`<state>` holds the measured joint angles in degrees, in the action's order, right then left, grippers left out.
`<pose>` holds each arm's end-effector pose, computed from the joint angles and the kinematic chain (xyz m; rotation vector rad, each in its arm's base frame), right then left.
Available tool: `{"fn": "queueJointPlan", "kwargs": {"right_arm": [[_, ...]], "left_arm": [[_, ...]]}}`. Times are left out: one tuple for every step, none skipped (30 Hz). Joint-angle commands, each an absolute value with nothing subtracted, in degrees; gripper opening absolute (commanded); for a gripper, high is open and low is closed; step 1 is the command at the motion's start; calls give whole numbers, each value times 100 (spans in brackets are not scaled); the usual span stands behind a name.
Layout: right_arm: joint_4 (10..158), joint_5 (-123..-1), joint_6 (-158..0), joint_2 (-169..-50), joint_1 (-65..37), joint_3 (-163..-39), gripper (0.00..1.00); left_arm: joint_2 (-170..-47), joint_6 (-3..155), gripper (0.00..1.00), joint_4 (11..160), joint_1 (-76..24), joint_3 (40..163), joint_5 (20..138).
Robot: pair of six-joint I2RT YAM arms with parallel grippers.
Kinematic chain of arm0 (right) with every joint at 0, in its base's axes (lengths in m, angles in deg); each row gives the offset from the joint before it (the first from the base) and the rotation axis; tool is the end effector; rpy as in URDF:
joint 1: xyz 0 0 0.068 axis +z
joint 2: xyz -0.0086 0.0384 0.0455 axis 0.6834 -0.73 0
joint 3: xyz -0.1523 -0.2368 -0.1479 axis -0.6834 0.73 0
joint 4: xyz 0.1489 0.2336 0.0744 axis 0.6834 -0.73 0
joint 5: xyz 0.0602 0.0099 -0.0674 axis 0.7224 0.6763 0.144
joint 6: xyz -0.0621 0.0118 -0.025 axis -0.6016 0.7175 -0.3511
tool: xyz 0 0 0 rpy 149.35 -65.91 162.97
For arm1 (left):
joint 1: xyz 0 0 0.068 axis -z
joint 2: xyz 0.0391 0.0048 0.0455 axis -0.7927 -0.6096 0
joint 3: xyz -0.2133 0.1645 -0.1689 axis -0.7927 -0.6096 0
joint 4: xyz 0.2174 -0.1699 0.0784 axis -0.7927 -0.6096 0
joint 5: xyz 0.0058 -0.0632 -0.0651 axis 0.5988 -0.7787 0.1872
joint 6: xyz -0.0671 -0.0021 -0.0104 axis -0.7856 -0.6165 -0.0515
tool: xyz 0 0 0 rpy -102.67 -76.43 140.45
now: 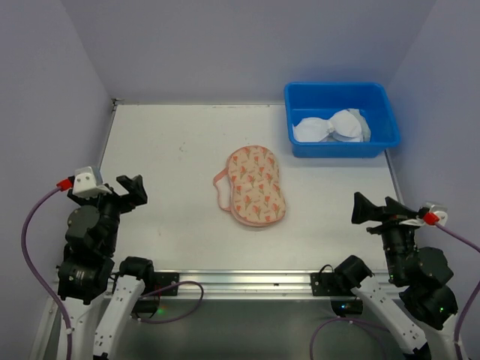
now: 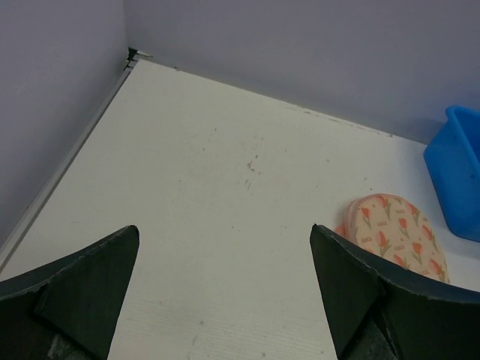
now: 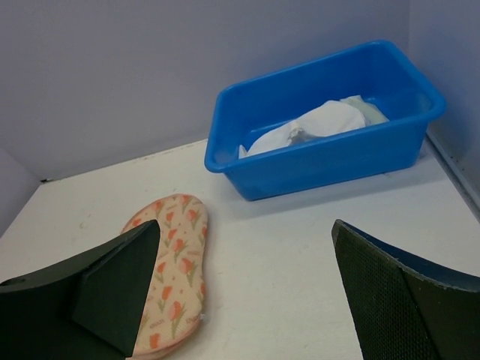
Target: Unzip the laundry bag and remove the bra
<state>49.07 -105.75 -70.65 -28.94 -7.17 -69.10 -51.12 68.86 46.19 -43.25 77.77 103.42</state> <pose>0.0057 -0.0360 0.3615 0.2640 1.4473 0.2700 0.0560 0.0065 0.3861 -0.3522 1.6416 -0.1256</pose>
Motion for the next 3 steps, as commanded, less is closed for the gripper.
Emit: {"fn": "queueJointPlan", "kwargs": {"right_arm": [[5137, -10604, -7124, -2792, -725, -6899, 99], [5146, -10604, -7133, -2801, -716, -6908, 99], [5163, -10596, -7133, -2810, -725, -6917, 99]], "left_arm": [[-5265, 6796, 100, 5086, -4286, 7670, 10256], [-5326, 6796, 100, 5130, -4286, 7643, 10186], [-5362, 6796, 100, 5174, -4286, 7608, 10142]]}}
